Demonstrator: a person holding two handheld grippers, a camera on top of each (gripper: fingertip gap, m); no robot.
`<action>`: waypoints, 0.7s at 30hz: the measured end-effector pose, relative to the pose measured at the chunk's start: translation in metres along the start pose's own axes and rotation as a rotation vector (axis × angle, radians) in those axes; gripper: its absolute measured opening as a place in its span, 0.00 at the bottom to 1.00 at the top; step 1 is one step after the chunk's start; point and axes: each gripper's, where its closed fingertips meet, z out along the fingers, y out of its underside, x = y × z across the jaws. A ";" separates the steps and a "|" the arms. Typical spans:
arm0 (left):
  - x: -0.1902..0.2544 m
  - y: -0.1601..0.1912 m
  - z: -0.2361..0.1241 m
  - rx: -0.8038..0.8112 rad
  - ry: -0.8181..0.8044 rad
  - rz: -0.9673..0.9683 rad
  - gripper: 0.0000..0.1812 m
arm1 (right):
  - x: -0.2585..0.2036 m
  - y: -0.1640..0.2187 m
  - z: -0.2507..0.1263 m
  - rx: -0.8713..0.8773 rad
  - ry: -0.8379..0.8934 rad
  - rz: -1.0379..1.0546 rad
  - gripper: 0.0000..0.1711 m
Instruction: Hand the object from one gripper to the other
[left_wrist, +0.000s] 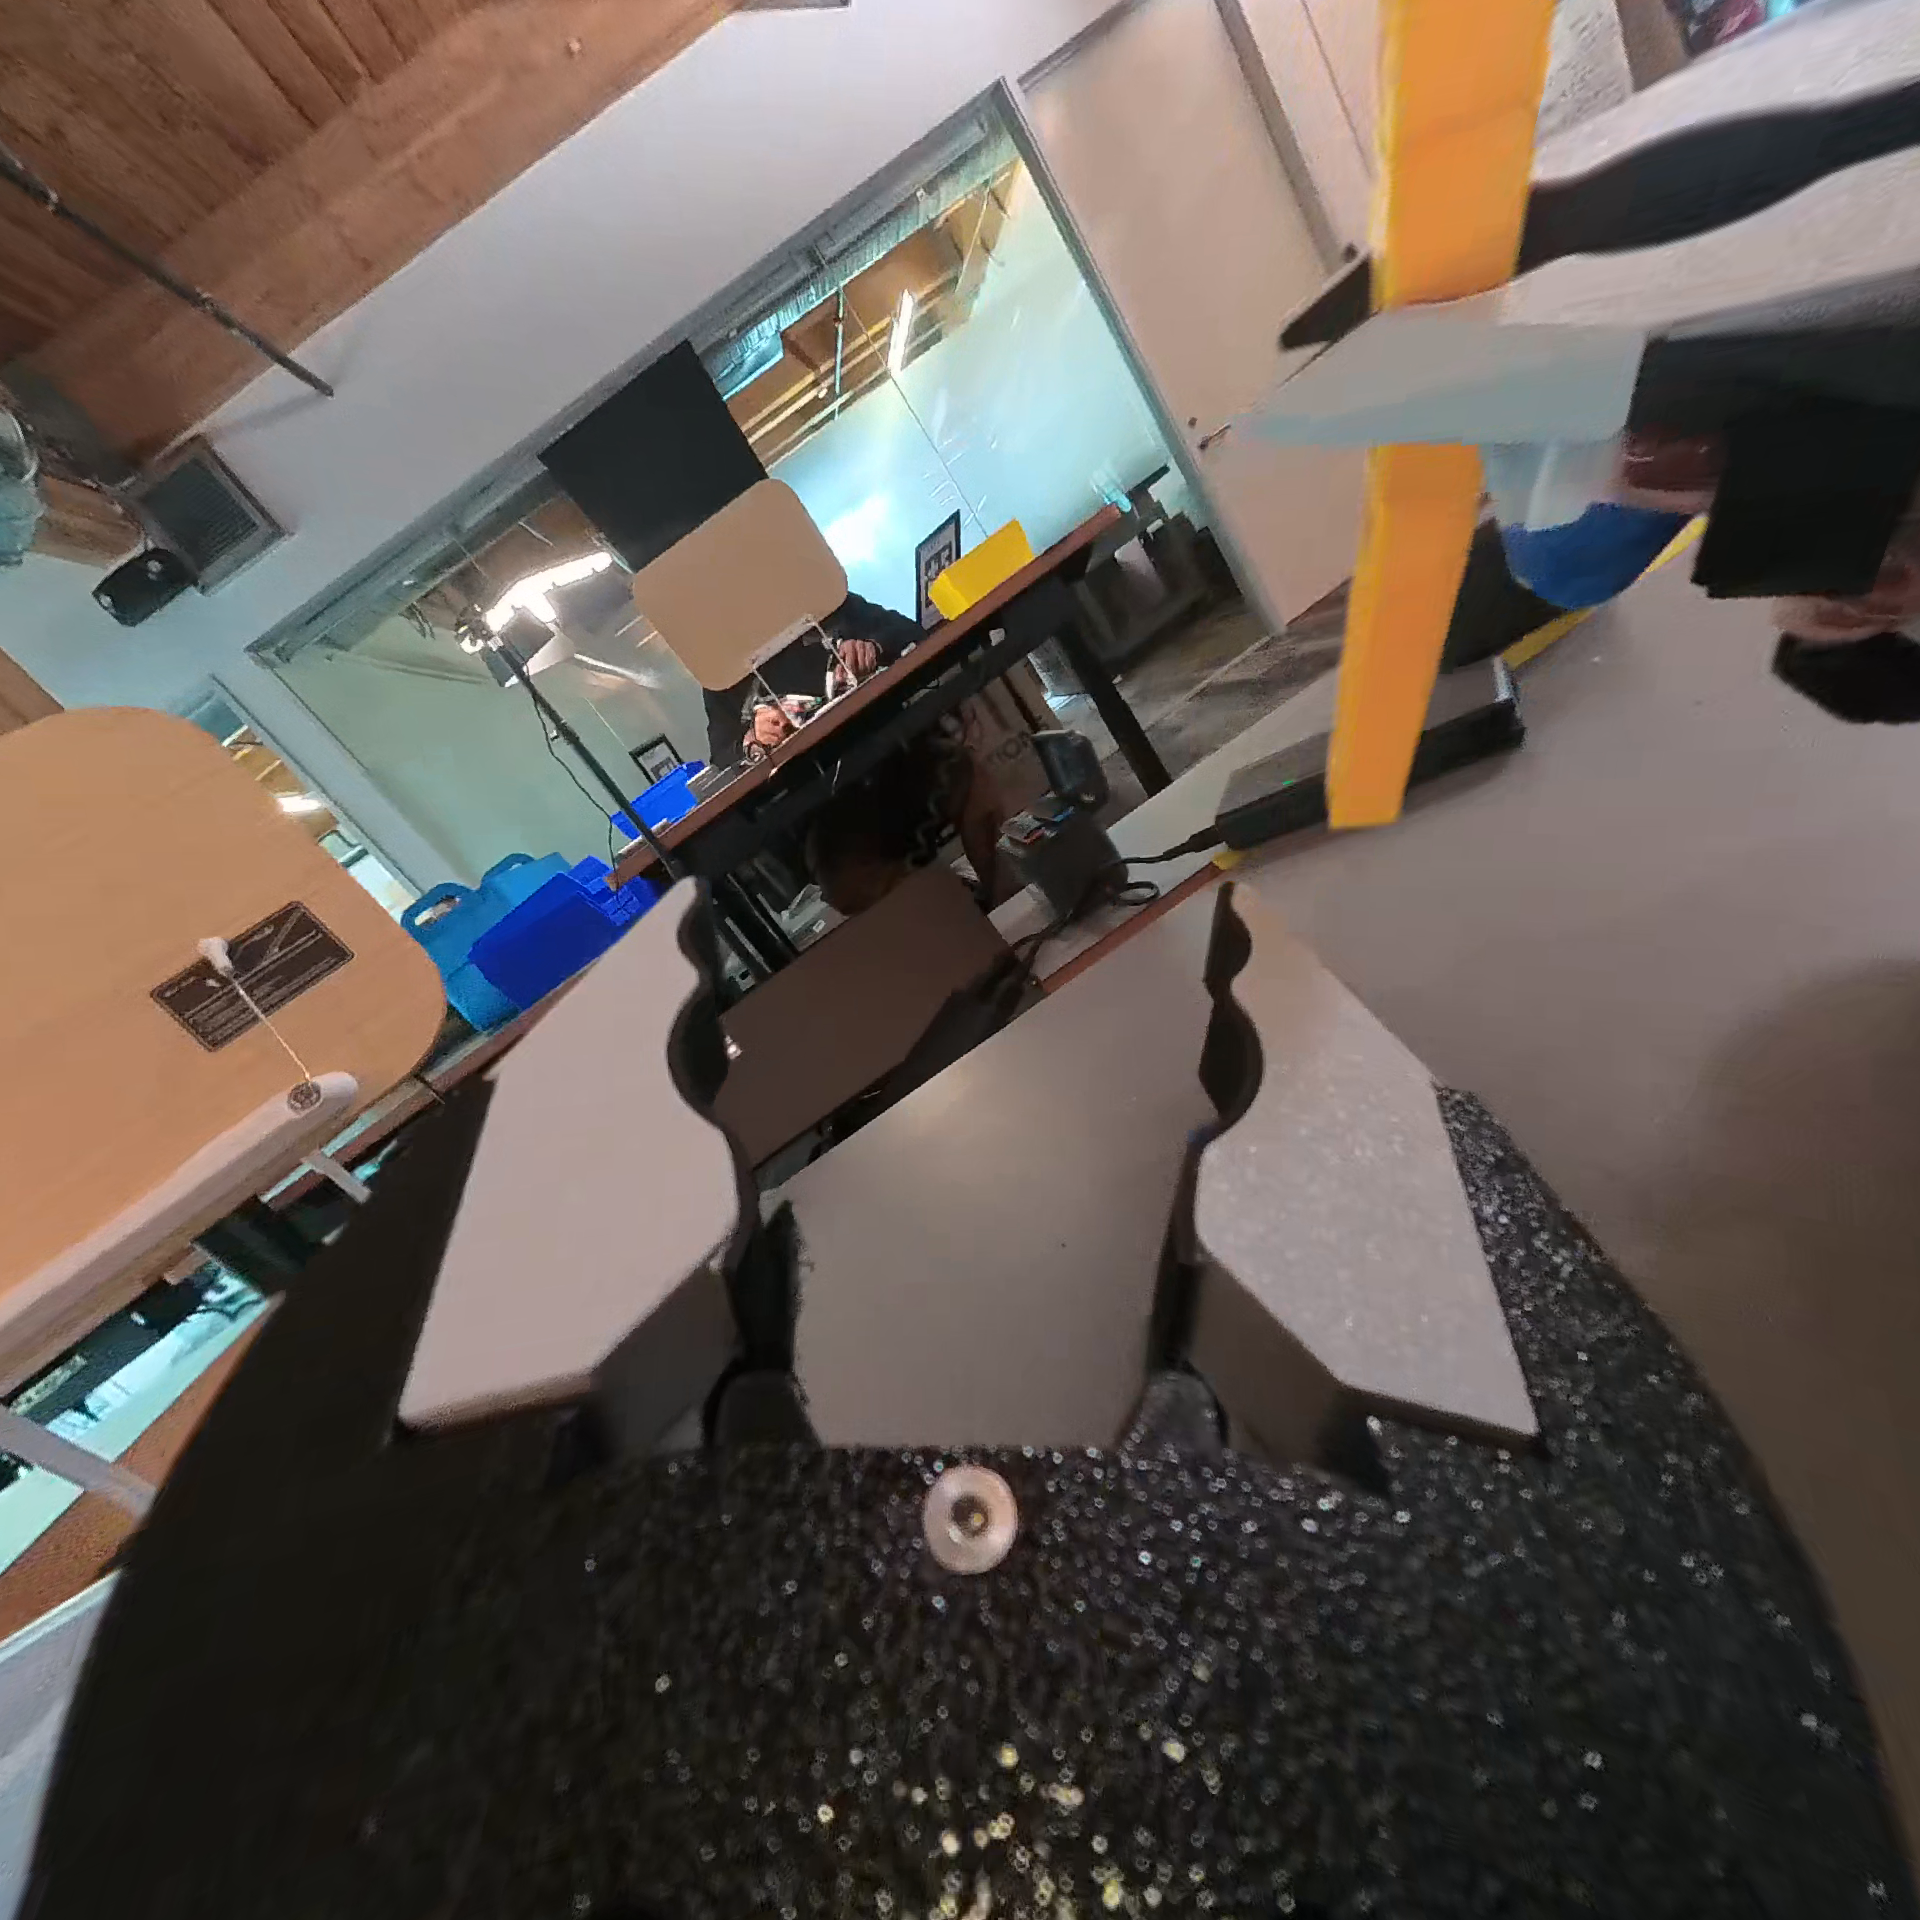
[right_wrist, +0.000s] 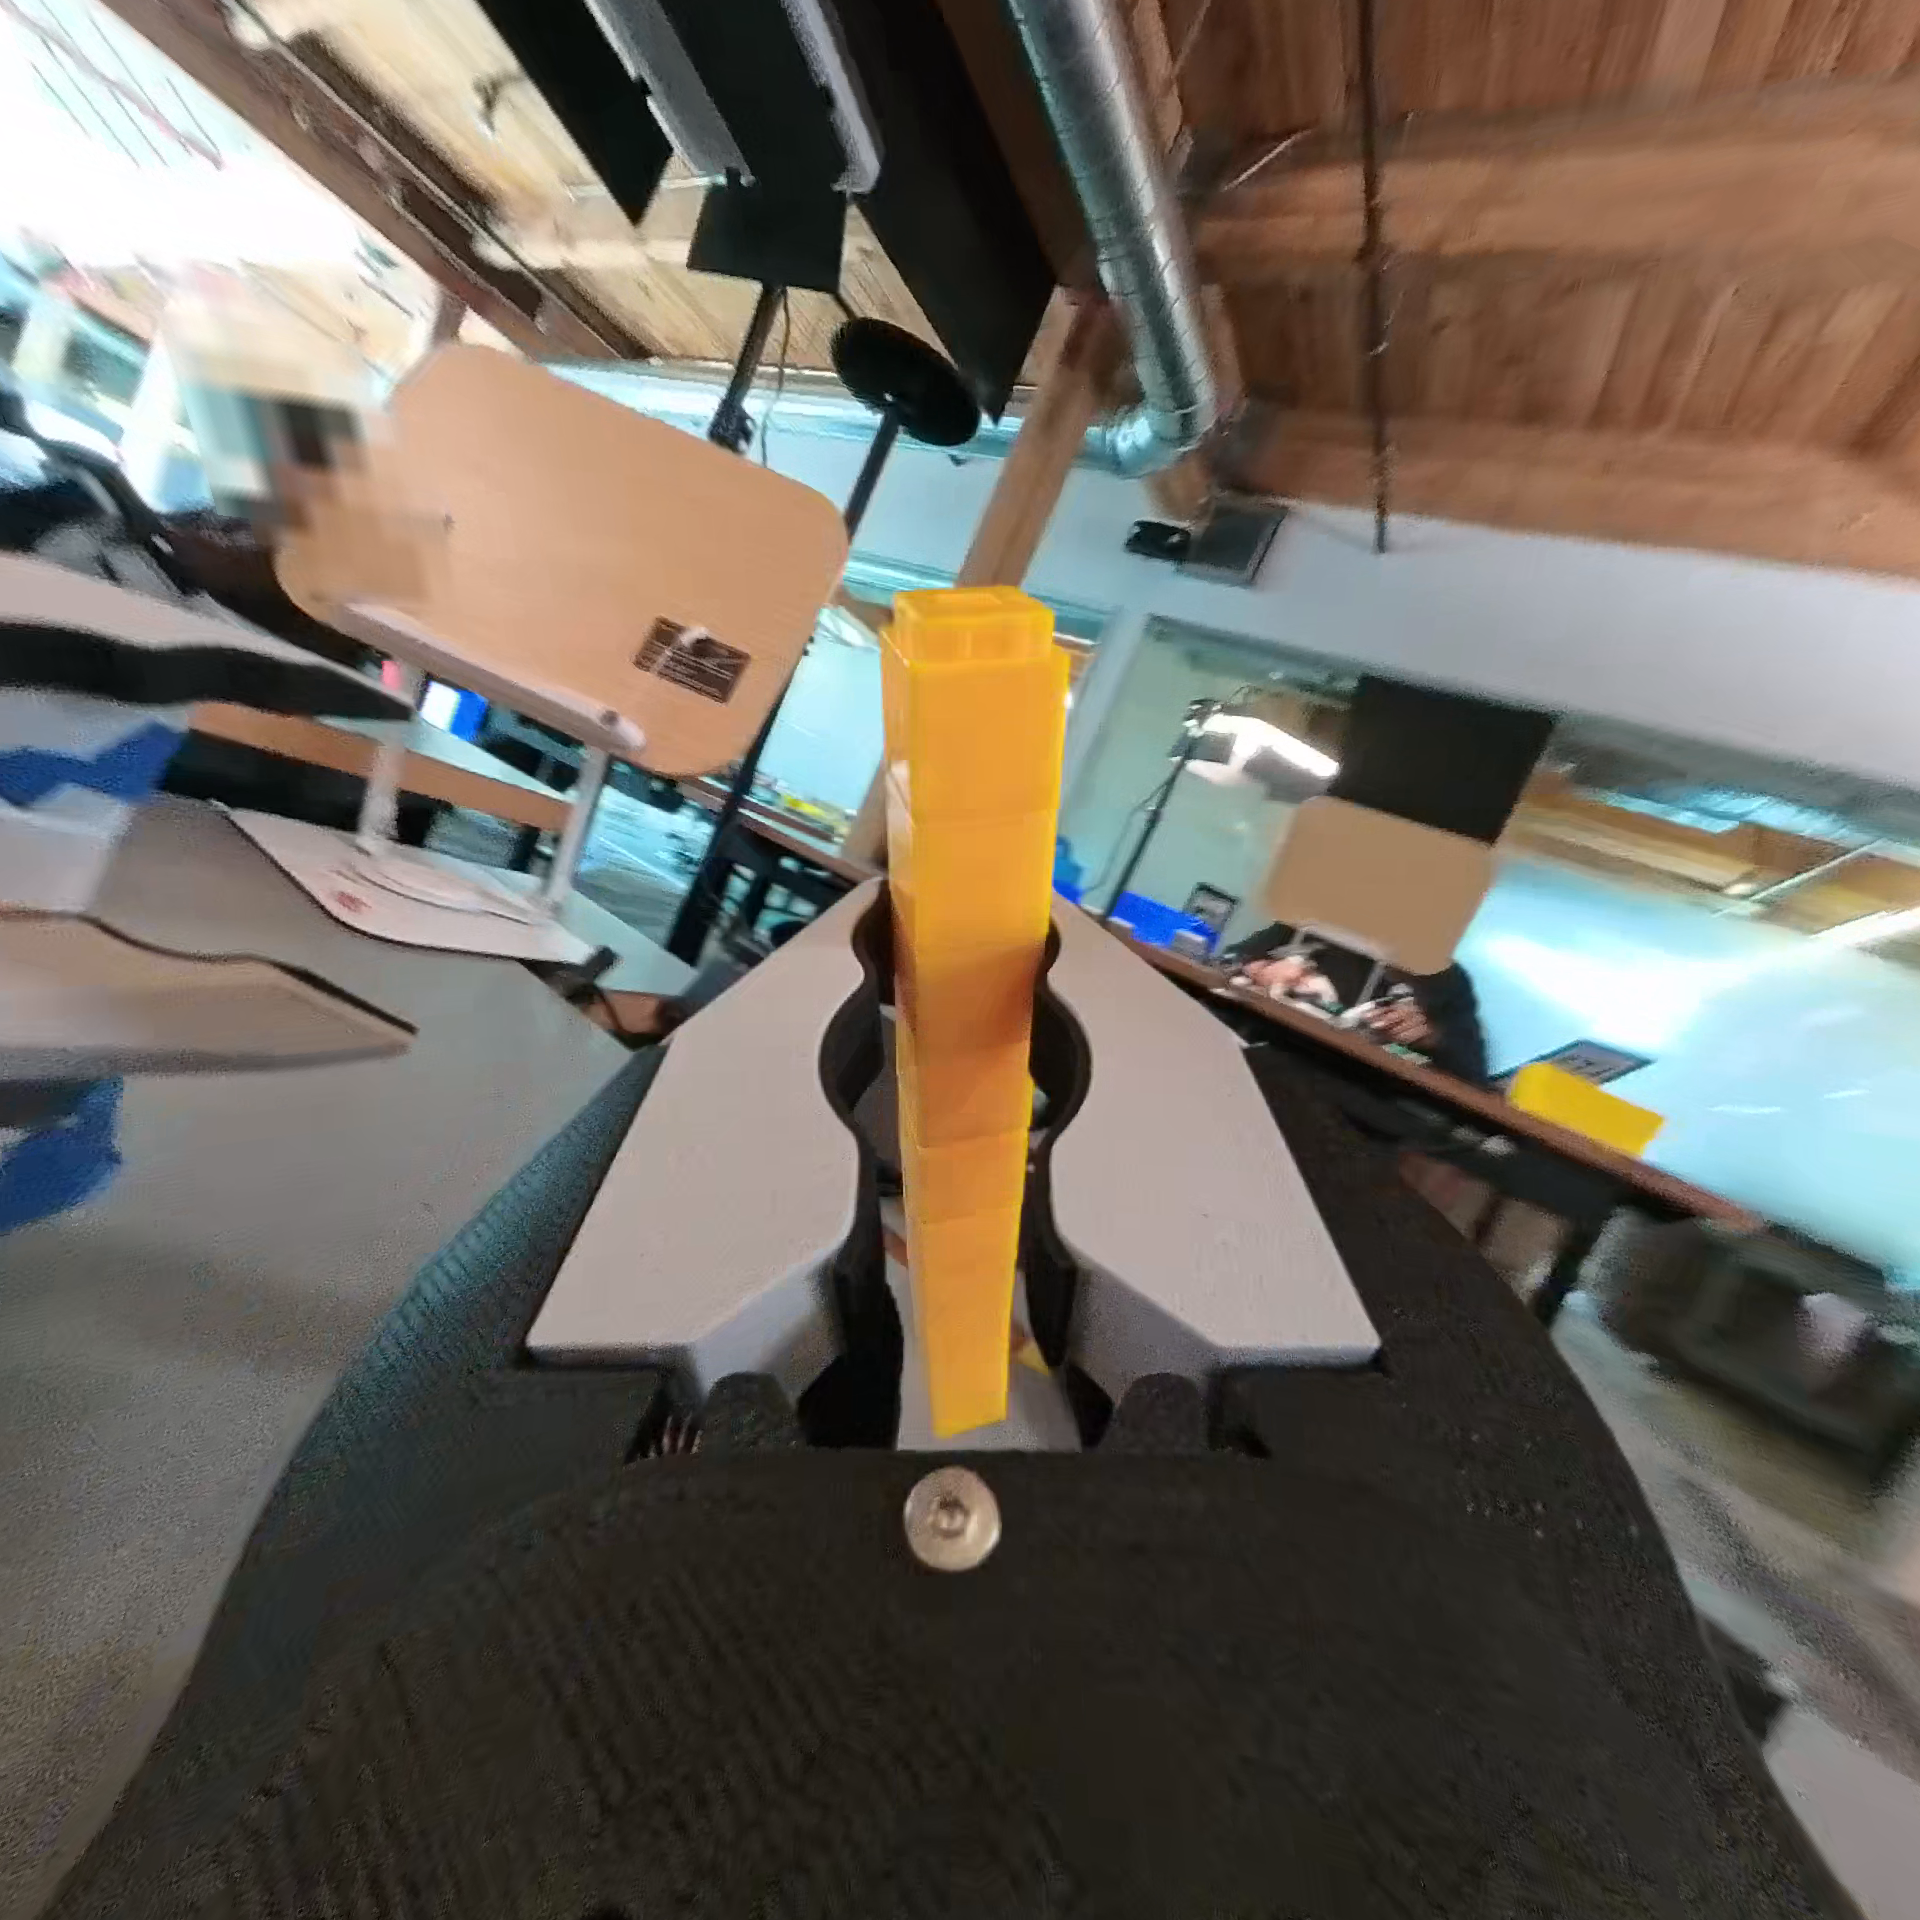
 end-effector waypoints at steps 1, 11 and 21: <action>0.001 0.001 0.000 -0.004 0.009 -0.007 0.50 | -0.001 0.000 0.000 -0.005 0.011 -0.046 0.13; 0.011 -0.004 -0.004 0.032 0.066 0.018 0.45 | 0.083 -0.115 -0.037 0.009 0.170 -0.102 0.12; 0.012 -0.003 0.001 0.033 0.090 -0.035 0.42 | 0.258 -0.029 -0.200 -1.372 -0.028 -0.200 0.12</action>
